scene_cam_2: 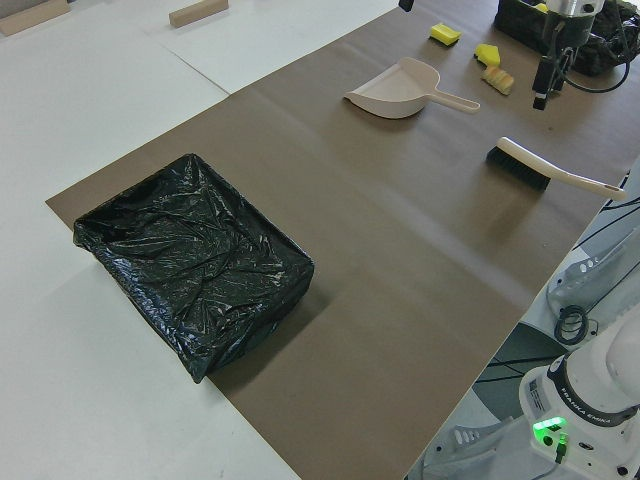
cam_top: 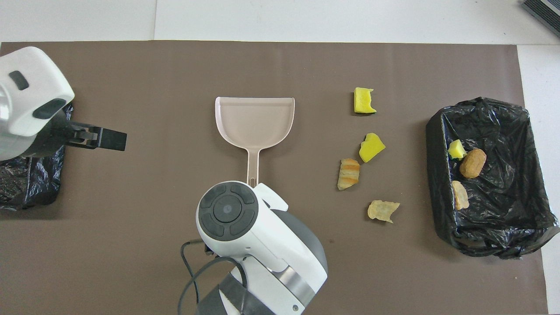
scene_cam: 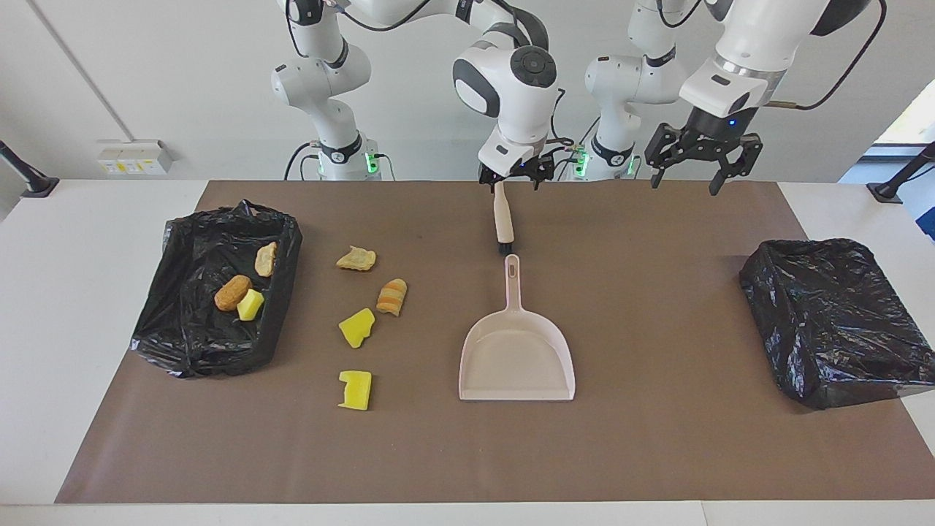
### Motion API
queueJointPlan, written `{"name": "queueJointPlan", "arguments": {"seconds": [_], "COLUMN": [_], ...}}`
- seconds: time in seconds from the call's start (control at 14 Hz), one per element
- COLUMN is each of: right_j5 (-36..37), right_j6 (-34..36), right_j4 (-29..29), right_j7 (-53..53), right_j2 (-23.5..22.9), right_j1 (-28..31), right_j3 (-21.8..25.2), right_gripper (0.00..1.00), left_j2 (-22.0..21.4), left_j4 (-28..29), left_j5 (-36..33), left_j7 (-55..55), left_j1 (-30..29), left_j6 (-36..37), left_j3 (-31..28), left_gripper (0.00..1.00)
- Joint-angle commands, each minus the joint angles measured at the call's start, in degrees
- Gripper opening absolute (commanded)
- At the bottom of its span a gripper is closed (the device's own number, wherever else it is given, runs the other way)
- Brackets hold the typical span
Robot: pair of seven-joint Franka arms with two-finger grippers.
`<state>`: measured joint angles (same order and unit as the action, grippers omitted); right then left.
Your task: Sweep and dump trash in bin
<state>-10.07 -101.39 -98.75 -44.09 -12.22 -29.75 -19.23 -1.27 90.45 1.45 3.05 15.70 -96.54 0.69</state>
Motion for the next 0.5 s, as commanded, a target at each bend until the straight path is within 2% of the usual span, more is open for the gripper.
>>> {"name": "queueJointPlan", "arguments": {"seconds": [0.0, 0.14, 0.29, 0.36, 0.43], "right_j5": [-6.0, -7.2, -8.3, -11.5, -13.7], "right_j6": [-10.1, -15.7, -16.3, -16.3, -16.1], "right_j4": [-16.9, -22.4, -24.9, -25.8, -26.5], "right_j7": [-0.3, -2.0, -3.4, -2.5, -1.7], "right_j2": [8.6, 9.2, 10.3, 10.5, 10.9], "right_j1": [-0.4, -4.2, -5.5, -5.1, -5.1], "right_j3": [0.0, 0.0, 0.0, 0.1, 0.1], "right_gripper": [1.00, 1.00, 1.00, 1.00, 1.00], "left_j2": [4.1, 9.0, 13.3, 15.7, 16.3], "left_j4": [1.7, 1.9, 3.2, 4.9, 8.0], "left_j5": [1.3, 1.3, 1.2, 1.1, 1.1], "left_j7": [3.4, 8.4, 13.4, 15.8, 18.7], "left_j1": [5.8, 10.3, 14.0, 16.2, 17.3], "left_j6": [-5.2, -10.4, -14.3, -16.9, -21.1], "left_j3": [-0.8, -0.8, -0.8, -0.8, -0.8], "left_gripper": [1.00, 1.00, 1.00, 1.00, 1.00]}}
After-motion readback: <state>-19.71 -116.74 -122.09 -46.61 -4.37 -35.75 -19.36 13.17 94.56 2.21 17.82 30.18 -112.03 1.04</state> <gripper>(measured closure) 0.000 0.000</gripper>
